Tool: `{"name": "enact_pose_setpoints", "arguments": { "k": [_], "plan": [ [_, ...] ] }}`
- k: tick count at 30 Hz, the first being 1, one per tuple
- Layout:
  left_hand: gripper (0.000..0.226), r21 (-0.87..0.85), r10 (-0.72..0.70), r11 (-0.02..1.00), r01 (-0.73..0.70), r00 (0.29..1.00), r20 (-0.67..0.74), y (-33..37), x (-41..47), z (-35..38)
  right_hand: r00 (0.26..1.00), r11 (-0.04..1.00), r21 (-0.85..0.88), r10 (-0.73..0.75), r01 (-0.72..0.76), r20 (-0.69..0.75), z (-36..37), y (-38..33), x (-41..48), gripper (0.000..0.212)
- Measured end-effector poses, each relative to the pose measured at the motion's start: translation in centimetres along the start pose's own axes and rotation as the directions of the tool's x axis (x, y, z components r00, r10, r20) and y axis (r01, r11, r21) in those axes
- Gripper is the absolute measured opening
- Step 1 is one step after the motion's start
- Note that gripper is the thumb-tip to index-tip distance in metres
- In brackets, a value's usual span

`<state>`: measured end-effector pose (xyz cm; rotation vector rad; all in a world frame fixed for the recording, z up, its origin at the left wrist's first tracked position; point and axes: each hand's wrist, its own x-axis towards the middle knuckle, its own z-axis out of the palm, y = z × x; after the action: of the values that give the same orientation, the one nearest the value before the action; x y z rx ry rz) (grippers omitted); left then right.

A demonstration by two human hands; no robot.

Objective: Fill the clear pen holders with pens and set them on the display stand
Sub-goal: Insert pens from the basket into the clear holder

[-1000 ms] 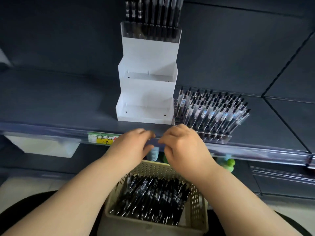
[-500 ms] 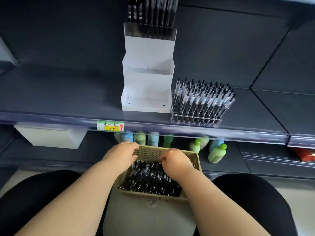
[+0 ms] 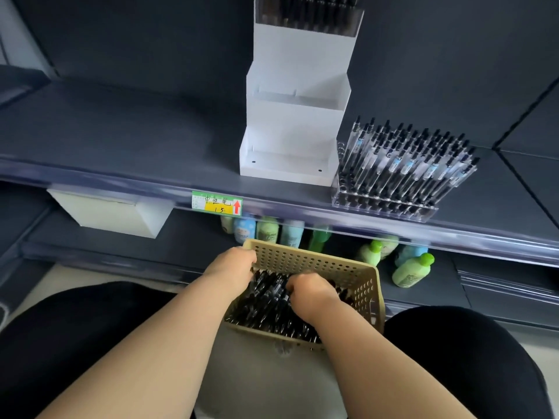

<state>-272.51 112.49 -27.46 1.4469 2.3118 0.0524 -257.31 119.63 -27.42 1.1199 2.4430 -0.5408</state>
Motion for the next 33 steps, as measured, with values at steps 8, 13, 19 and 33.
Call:
{"name": "enact_pose_setpoints", "arguments": {
  "k": [8, 13, 19, 33],
  "plan": [
    [0.029, 0.384, 0.045, 0.918, -0.1, 0.988, 0.15, 2.3, 0.8, 2.3, 1.0, 1.0, 0.014, -0.01, 0.01, 0.008, 2.0, -0.5, 2.5, 0.045],
    [0.031, 0.515, 0.014, 0.844, -0.151, 0.965, 0.26, 3.5, 1.0, 4.2, 1.0, 0.998, 0.063, 0.002, -0.004, 0.028, 3.4, 0.1, 3.4, 0.059],
    [0.028, 0.44, -0.178, 0.893, 0.096, 0.973, 0.148, 3.1, 1.5, 4.7, 0.976, 0.964, -0.165, -0.215, 0.207, -0.029, 3.5, -0.3, 4.1, 0.05],
    [0.025, 0.151, -0.376, 0.92, 0.361, 0.922, 0.088, 1.0, 0.5, -1.5, 0.928, 0.825, -0.439, -0.366, 0.357, 0.068, 2.4, 0.0, 6.2, 0.051]
  ]
}}
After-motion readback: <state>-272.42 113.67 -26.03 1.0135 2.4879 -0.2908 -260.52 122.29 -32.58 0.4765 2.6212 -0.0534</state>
